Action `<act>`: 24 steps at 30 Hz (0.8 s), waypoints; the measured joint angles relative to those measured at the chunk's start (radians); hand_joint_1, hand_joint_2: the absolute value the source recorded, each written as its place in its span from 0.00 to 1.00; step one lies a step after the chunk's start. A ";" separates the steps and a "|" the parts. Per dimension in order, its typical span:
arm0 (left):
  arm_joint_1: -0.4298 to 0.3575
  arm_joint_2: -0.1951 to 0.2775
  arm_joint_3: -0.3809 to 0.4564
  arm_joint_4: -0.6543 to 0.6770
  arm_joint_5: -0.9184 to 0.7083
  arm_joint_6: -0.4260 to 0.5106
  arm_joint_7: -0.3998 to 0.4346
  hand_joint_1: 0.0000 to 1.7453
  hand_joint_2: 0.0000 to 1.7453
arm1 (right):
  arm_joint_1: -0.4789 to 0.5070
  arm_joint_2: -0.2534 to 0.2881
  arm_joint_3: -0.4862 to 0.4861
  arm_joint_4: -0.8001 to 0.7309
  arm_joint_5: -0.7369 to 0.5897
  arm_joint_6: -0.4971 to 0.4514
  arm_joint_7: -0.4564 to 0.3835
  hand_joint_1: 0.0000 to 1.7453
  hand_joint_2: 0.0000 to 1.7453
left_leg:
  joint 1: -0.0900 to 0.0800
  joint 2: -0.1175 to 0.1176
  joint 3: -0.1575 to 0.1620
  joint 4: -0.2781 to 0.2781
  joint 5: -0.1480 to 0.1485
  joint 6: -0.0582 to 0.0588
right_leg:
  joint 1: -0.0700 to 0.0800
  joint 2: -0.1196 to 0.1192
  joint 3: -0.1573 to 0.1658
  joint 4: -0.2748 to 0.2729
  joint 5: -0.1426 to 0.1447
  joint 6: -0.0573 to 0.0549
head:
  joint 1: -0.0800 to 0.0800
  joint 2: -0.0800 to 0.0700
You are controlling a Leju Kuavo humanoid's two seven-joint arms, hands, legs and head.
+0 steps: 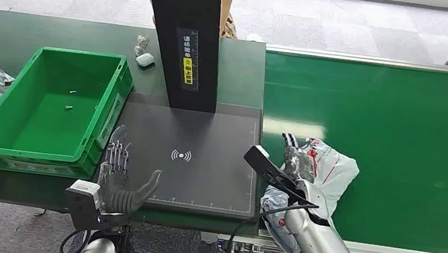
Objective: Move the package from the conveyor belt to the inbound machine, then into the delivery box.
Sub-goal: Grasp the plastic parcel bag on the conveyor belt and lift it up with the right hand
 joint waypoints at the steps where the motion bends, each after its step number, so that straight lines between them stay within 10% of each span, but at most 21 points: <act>1: 0.001 0.000 0.000 0.000 -0.001 -0.004 0.003 0.00 1.00 | 0.009 -0.002 -0.008 -0.002 0.004 0.019 0.007 0.00 1.00 | 0.000 0.001 0.000 0.000 -0.001 0.000 | 0.000 0.000 0.000 0.000 0.000 0.000 | 0.000 0.000; 7: -0.010 0.000 -0.001 0.004 -0.005 -0.030 0.016 0.00 1.00 | 0.071 -0.009 -0.074 0.010 0.043 0.145 0.029 0.00 1.00 | -0.001 0.003 0.000 0.000 -0.002 0.000 | -0.001 0.003 -0.002 0.000 -0.001 0.000 | 0.000 0.000; 15: 0.002 0.000 -0.002 0.004 -0.003 -0.033 0.022 0.00 1.00 | 0.155 -0.028 -0.136 -0.066 0.242 -0.033 0.087 0.00 1.00 | -0.001 0.003 0.000 0.000 -0.001 0.000 | -0.001 0.002 -0.001 0.000 -0.001 0.001 | 0.000 0.000; 24: 0.003 0.000 -0.002 0.005 0.000 -0.049 0.022 0.00 1.00 | 0.217 -0.031 -0.193 -0.155 0.204 0.030 0.039 0.00 1.00 | -0.001 0.003 0.000 0.000 -0.001 0.001 | -0.001 0.003 -0.002 0.000 0.000 0.001 | 0.000 0.000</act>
